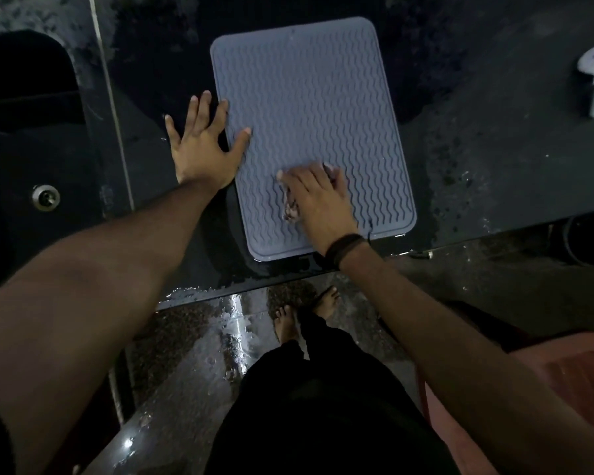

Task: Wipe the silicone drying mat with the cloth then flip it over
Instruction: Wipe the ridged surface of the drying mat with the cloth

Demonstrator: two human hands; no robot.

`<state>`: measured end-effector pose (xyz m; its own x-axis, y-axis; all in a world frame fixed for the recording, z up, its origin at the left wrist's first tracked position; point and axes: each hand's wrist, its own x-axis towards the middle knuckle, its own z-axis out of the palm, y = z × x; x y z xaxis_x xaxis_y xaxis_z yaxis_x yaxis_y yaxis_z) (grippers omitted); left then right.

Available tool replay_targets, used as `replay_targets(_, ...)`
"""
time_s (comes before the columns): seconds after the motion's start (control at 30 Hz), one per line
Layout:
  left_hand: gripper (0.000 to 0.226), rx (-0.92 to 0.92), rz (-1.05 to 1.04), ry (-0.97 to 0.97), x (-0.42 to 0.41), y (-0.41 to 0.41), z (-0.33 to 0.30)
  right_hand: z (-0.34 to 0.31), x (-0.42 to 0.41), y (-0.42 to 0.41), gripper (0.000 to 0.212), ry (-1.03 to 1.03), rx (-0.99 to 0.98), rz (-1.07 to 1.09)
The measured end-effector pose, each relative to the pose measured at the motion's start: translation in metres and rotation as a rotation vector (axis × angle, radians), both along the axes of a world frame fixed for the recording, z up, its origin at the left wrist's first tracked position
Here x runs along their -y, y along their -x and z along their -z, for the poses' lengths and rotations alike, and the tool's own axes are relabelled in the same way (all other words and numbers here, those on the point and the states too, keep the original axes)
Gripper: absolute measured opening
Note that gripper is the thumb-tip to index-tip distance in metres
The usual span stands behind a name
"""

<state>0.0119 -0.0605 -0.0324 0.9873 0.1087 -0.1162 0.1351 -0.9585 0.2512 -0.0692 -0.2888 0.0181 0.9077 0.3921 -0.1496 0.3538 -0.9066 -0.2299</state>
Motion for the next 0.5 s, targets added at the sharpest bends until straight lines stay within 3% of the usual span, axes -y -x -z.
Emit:
replay_targets(0.23,0.076,-0.024,-0.017,-0.008,0.004,0.002,-0.008,-0.014,0.050,0.065,0.056,-0.004,-0.031,-0.117)
replay_targets(0.33,0.075,-0.013,-0.015,0.000,0.003,0.003,-0.006,-0.022,0.052,0.049,0.054,-0.099,-0.010,-0.076)
replay_targets(0.5,0.076,0.000,-0.029,-0.008,0.002,0.002,-0.002,-0.024,0.010,-0.029,0.068,-0.190,0.084,-0.003)
